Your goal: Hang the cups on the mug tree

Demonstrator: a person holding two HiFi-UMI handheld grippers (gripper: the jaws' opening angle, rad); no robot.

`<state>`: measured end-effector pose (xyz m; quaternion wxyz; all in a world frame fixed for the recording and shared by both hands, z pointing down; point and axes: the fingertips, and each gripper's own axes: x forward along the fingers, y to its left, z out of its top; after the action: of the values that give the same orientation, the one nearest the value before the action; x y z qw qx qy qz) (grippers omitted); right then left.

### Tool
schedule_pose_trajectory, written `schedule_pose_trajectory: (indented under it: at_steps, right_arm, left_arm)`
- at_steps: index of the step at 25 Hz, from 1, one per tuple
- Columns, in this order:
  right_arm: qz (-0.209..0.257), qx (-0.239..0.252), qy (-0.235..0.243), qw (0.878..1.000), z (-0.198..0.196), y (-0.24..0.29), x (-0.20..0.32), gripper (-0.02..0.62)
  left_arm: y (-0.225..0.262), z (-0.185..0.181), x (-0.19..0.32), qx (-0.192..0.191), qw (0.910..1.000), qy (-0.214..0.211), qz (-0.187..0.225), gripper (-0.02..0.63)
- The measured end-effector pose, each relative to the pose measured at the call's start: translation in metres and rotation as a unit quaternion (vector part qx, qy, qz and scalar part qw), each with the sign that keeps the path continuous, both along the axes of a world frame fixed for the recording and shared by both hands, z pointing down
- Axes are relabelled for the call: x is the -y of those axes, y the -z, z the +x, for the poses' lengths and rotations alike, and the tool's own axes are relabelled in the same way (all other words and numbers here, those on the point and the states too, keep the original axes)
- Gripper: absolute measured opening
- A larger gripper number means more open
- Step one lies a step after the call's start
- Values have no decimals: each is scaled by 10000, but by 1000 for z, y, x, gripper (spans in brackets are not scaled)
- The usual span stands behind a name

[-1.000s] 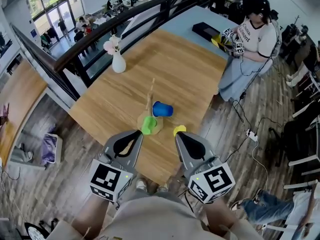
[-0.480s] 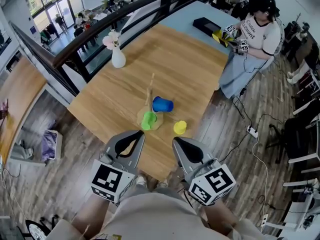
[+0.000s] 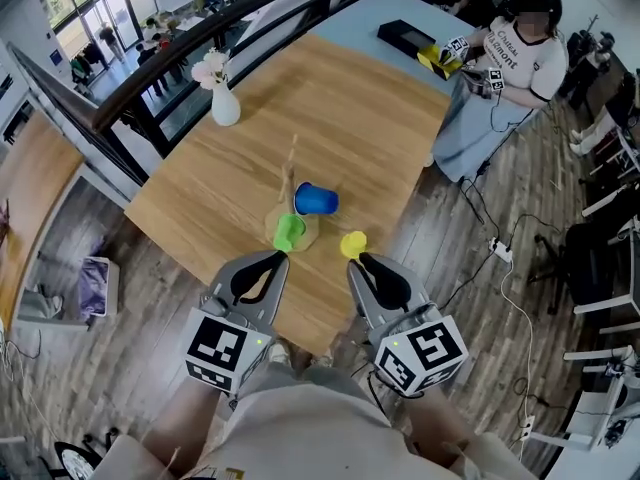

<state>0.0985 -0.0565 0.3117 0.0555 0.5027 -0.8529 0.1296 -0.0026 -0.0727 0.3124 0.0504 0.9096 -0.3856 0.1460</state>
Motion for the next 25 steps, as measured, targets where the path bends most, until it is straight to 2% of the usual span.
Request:
schedule_pose_trajectory:
  at_steps: [8,18,25]
  right_arm:
    - [-226,-232,-346,9989,31,-30,28,178]
    - [-541,-240,-483,9971,56,-87,63,262]
    - [-869,-360,-339,9950,61,-144,80,305]
  left_arm:
    - [-18,24,20,93,9999,-88,-114,3]
    - [-67,53,45,249,9989,-157,-375,3]
    - [-107,70,57,276,9973,-290,-622,3]
